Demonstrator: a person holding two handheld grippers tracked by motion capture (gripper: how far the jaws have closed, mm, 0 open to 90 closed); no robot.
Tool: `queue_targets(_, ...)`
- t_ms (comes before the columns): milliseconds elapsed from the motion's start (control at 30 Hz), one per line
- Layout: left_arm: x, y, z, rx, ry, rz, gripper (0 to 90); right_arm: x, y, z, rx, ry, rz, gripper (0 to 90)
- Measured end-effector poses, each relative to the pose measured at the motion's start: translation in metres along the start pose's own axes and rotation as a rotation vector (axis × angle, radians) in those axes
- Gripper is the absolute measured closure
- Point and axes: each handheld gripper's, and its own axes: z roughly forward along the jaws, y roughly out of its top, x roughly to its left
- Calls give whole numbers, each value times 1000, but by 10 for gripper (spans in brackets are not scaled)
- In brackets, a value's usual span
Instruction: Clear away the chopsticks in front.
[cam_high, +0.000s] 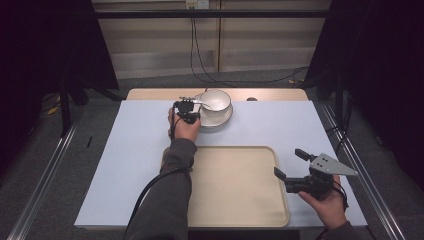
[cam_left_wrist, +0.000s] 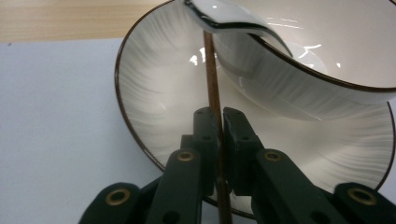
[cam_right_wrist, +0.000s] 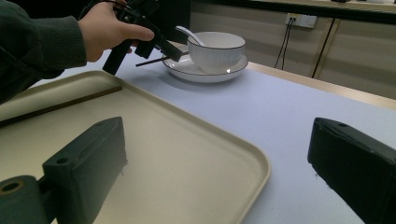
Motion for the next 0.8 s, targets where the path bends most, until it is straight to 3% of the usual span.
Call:
queue_targets(133,-1,0,-5,18,30,-26,856,0,0,-1,-2,0,4,42)
queue_targets(333,-2,0,-16,2,25,-53,856,0,0,-1,-2,1,3,42)
queue_targets(400,0,-1,-24,-3,14,-51,856,-1,0,-1,-5,-1,4,42)
queue_targets(500,1,-5,-35,-34,7,-89,856,-1,0,-1,-5,2,4,42)
queue_targets(733,12,-19,-64,-34,-8,-95,856,0,0,-1,-3,-3,3,42)
queue_targets(800,15,-24,-78,-43,-16,-125,856,0,0,0,-2,-8,5,41)
